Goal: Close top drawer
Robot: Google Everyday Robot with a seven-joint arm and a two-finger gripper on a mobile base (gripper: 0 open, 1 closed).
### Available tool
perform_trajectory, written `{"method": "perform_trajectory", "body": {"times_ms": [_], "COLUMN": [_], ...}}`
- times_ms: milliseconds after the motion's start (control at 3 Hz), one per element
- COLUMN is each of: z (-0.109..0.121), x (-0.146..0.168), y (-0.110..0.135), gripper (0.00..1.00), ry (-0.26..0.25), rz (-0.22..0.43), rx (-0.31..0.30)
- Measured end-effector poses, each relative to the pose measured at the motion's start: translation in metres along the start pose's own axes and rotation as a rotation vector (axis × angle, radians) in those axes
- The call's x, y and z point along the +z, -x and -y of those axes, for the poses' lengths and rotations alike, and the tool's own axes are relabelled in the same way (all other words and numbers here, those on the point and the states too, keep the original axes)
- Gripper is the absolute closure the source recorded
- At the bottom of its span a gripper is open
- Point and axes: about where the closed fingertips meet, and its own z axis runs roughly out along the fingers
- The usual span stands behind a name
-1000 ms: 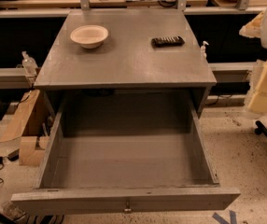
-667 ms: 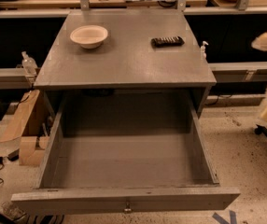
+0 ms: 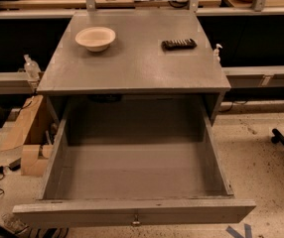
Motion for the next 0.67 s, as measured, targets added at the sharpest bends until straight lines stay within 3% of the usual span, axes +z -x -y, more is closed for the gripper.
{"method": "perform_trajectory", "body": {"times_ms": [333, 667], "z": [-0.0106, -0.0118], "x": [0.0219, 0.0247], "y": [-0.0210, -0.0219], "gripper": [0.87, 1.00], "ry": [0.020, 0.024], "rz": [0.040, 0.045], "rx": [0.048, 0.051]}}
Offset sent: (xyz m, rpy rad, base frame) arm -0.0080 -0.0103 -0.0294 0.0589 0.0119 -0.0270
